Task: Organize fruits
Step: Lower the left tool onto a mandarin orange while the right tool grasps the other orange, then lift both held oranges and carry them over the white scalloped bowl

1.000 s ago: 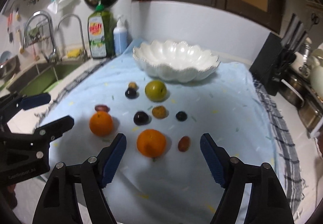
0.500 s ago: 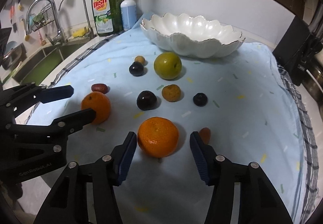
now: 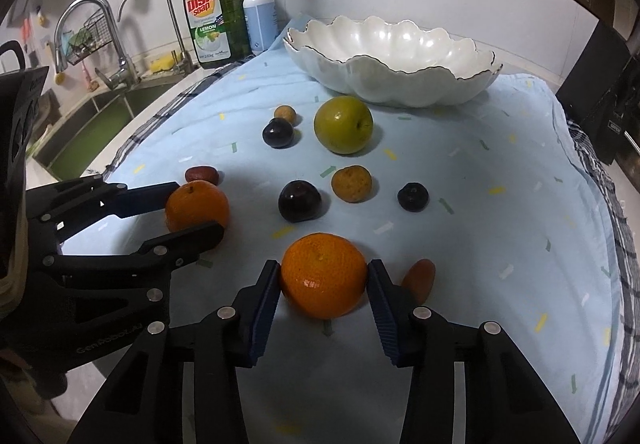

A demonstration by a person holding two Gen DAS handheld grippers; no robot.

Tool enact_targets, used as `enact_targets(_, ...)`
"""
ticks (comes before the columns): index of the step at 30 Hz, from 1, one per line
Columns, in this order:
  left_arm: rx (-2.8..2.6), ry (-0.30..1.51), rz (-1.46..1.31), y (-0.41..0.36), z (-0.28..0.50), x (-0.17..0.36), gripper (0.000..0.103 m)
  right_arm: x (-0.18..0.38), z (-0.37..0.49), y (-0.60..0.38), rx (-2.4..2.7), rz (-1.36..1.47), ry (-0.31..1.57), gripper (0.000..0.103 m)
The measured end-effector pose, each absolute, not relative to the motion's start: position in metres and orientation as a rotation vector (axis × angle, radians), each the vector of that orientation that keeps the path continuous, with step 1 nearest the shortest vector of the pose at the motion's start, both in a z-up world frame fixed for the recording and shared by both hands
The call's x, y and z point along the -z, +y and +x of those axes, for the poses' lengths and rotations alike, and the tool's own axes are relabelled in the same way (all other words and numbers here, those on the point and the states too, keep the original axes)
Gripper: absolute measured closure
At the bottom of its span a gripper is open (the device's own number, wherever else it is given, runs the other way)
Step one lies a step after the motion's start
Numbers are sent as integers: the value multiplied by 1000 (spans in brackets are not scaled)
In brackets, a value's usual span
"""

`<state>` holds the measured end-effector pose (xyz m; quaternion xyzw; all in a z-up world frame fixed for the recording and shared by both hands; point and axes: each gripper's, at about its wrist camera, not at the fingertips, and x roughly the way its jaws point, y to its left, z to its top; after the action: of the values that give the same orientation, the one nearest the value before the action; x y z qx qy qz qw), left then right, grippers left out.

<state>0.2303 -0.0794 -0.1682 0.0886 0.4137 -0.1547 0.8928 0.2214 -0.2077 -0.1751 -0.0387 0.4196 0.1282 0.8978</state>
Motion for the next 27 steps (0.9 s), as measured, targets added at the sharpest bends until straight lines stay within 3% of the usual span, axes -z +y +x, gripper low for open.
enact_targets(9, 309, 838, 160, -76, 232, 159, 58, 165, 223, -209, -269, -70, 843, 59)
enact_targets(27, 276, 623, 101, -70, 250, 80, 58, 95, 244, -224, -247, -43, 643, 59)
